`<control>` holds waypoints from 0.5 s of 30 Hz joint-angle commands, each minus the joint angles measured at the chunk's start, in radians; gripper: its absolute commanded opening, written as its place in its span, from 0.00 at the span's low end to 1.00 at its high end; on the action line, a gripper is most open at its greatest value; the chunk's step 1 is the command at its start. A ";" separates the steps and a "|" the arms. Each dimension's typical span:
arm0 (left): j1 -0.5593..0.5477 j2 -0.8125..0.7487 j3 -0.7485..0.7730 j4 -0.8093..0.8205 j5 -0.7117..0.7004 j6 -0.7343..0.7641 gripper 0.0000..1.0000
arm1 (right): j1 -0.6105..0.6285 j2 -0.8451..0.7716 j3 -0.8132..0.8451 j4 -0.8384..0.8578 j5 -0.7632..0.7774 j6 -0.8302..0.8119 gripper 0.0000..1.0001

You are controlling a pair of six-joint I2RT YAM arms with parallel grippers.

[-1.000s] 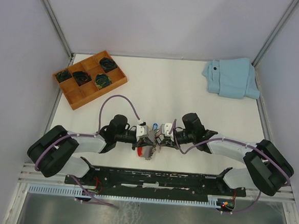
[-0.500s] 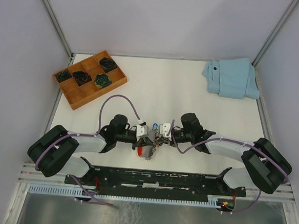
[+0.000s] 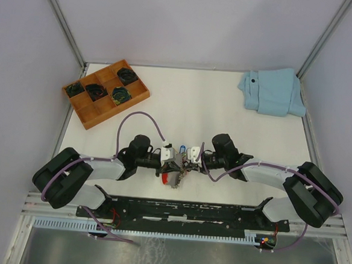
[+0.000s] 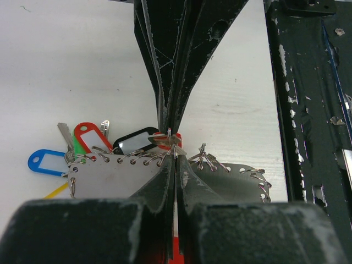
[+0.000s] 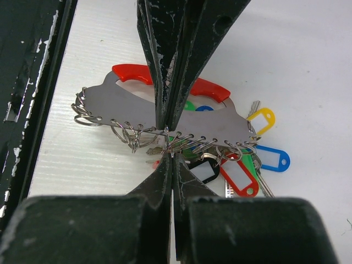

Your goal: Put the keys on the keyring

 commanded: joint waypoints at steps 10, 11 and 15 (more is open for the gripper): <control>0.002 -0.007 0.031 0.020 0.016 0.045 0.03 | 0.005 -0.031 0.014 0.020 -0.032 -0.011 0.01; 0.002 -0.007 0.031 0.020 0.014 0.045 0.03 | 0.005 -0.033 0.013 0.017 -0.035 -0.011 0.01; 0.002 -0.008 0.032 0.020 0.012 0.045 0.03 | 0.005 -0.032 0.015 0.011 -0.039 -0.011 0.01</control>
